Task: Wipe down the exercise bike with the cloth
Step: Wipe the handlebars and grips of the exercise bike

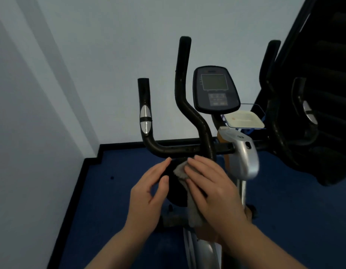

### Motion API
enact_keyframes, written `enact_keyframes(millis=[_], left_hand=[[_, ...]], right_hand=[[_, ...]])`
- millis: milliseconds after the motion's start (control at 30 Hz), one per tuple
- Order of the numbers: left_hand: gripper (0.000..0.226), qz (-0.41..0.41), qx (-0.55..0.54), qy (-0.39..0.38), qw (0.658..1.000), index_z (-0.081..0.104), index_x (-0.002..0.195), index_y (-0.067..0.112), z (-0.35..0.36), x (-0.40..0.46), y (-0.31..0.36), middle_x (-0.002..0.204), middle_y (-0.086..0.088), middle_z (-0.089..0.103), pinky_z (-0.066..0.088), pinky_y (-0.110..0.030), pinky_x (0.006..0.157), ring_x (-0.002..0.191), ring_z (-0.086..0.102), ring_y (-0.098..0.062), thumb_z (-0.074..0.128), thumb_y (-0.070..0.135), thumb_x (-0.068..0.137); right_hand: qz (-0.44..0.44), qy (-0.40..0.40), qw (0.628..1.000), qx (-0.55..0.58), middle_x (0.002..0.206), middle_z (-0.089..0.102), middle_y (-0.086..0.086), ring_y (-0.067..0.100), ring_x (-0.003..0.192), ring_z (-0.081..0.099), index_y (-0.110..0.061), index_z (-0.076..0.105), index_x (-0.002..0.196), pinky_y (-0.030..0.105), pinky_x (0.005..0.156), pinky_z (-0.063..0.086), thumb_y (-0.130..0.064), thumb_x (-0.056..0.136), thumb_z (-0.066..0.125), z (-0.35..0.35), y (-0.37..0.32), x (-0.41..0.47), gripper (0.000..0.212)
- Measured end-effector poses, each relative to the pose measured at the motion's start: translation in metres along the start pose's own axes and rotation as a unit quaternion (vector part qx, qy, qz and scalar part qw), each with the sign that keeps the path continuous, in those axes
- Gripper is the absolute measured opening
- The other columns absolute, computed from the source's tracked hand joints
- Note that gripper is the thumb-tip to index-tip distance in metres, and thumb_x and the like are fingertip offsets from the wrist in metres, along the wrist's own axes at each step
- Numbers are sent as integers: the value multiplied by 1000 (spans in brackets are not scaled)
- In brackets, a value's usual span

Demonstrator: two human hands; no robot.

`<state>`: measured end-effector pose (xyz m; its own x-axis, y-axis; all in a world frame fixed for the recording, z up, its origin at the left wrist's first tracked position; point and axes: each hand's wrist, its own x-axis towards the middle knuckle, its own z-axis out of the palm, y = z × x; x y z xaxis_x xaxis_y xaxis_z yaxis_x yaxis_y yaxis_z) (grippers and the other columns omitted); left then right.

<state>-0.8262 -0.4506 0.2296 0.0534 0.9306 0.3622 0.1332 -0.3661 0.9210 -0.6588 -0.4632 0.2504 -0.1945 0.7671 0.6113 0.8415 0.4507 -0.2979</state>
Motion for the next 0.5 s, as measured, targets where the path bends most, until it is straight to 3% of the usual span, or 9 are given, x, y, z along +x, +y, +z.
enact_keyframes(millis=[100,167,267,367,500], left_hand=[[36,1,0,11,1000,57,128,27,1,0,-1,124,21,63,45,-15,97,118,57,-2,50,19,93],[37,2,-5,14,1000,57,128,27,3,-1,-1,124,19,63,45,-14,96,118,58,-3,49,18,93],[38,-1,-3,8,1000,57,130,28,1,-1,-1,126,19,62,44,-14,96,120,57,-3,50,19,94],[38,-4,1,-11,1000,57,130,27,-3,1,-2,126,19,62,45,-17,97,119,57,-3,51,20,93],[38,2,8,-13,1000,58,129,25,-4,2,-2,123,20,63,45,-14,95,117,58,-2,51,19,93]], right_hand=[[45,1,999,21,116,70,2,16,114,62,-9,74,109,18,102,39,-7,83,74,0,-3,19,26],[62,2,998,32,122,66,1,14,117,59,-10,72,113,14,105,34,-9,85,72,-3,-4,10,29],[73,17,997,34,133,59,0,12,126,51,-10,67,121,17,110,32,-15,88,65,-6,-9,-10,34],[66,15,997,30,123,66,3,15,116,60,-9,71,114,21,103,41,-9,84,71,-4,-7,7,30],[125,-14,988,89,116,69,0,12,107,65,-13,73,111,21,97,45,-8,85,72,-5,-6,28,26]])
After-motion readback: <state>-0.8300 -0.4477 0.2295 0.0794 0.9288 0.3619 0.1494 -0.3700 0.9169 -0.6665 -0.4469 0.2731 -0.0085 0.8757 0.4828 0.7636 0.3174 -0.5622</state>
